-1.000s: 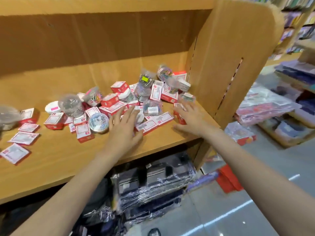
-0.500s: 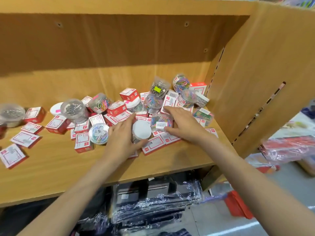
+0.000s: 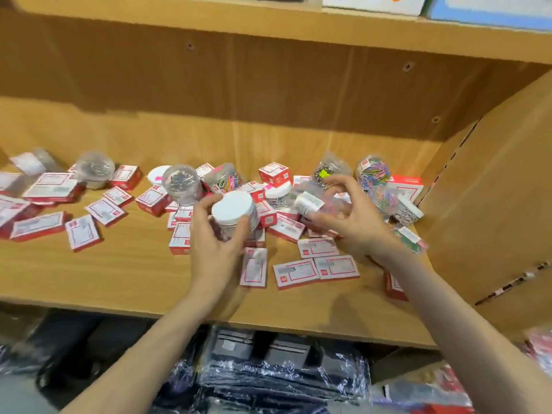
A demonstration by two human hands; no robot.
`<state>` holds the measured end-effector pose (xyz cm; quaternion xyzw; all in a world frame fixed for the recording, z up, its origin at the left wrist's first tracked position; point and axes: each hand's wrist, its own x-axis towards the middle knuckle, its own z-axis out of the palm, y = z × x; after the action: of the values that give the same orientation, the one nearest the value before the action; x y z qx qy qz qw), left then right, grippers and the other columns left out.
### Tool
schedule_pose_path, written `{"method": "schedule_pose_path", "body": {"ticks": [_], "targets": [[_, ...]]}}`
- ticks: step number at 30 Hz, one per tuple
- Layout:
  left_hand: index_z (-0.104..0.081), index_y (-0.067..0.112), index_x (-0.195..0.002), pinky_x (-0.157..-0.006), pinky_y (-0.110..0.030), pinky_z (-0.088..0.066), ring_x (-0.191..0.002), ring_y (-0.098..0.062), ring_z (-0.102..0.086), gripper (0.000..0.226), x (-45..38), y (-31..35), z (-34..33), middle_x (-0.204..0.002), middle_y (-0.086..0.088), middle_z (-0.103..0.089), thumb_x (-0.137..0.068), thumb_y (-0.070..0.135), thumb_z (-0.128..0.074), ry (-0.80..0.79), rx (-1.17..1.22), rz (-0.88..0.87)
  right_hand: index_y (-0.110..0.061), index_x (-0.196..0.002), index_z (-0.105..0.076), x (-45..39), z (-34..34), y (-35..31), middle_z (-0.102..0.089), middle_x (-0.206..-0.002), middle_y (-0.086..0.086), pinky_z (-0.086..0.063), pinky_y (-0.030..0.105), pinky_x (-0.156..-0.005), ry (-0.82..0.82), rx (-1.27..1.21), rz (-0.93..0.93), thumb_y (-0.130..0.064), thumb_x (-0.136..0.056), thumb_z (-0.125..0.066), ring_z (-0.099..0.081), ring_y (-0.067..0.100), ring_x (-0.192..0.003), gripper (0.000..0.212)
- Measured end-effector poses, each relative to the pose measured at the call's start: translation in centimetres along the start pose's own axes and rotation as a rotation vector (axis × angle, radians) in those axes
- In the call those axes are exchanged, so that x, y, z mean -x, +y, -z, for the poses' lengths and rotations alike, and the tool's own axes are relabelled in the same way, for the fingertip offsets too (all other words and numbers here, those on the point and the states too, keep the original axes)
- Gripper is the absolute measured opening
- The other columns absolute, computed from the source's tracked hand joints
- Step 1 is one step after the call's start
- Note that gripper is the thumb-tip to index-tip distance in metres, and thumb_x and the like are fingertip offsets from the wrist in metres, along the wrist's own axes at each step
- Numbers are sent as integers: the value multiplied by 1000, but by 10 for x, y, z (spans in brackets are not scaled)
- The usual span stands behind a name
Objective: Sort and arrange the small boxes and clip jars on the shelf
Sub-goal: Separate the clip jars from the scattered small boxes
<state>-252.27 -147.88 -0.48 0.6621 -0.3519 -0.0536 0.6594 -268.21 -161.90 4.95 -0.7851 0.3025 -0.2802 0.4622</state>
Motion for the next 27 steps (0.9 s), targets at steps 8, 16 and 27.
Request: {"method": "schedule_pose_path", "body": {"ticks": [8, 16, 27], "targets": [[-45, 22, -105, -79, -17, -45, -89, 5, -53, 34, -42, -9, 86, -98, 16, -52, -81, 22, -68, 306, -35, 70, -17, -100, -49, -41, -78, -54, -62, -88, 2, -49, 13, -60, -139, -261, 108, 1, -78, -68, -62, -2, -67, 34], [-40, 18, -119, -76, 2, -39, -110, -6, -44, 55, -75, -45, 213, -118, 6, -46, -75, 21, -73, 414, -135, 118, -42, -79, -45, -82, -224, -97, -54, -106, 6, -45, 48, -88, -290, 91, 188, -42, -52, -77, -58, 28, -99, 42], [-45, 12, -119, -79, -16, -43, -113, -17, -50, 57, -161, -103, 365, -125, -5, -54, -73, 22, -76, 343, -400, 175, -21, -86, -43, -128, -415, -123, -41, -103, 1, -32, 12, -63, -258, 188, 134, -29, -69, -78, -42, 0, -74, 40]]}}
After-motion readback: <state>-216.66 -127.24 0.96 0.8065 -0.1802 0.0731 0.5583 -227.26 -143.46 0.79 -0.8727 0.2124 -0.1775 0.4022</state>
